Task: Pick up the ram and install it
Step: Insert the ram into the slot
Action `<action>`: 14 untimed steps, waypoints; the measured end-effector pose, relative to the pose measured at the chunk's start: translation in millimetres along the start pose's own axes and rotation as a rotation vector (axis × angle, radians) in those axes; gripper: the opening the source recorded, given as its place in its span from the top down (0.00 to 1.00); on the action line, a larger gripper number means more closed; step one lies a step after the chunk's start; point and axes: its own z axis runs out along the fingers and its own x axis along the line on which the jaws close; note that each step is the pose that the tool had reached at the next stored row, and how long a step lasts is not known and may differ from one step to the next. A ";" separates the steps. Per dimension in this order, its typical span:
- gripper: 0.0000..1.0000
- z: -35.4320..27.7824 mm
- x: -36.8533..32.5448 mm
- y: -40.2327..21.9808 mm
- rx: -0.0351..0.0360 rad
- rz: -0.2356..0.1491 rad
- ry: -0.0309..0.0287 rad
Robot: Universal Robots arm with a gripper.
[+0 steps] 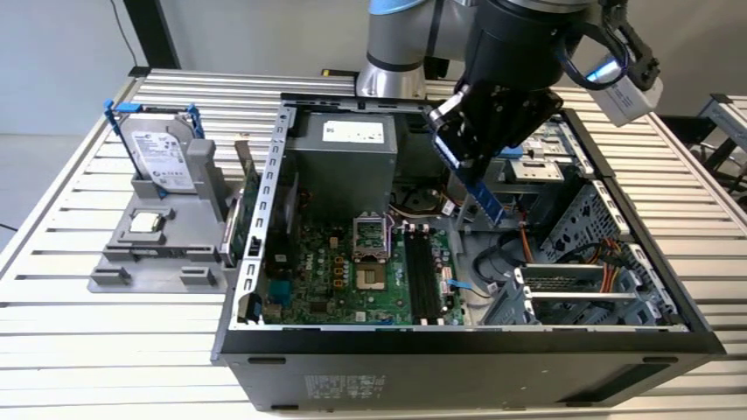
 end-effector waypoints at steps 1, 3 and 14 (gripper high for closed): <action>1.00 0.0 0.0 0.0 0.0004 0.018 -0.0005; 1.00 0.0 0.0 0.0 0.0011 0.050 -0.0014; 1.00 0.0 0.0 0.0 0.0052 0.221 -0.0061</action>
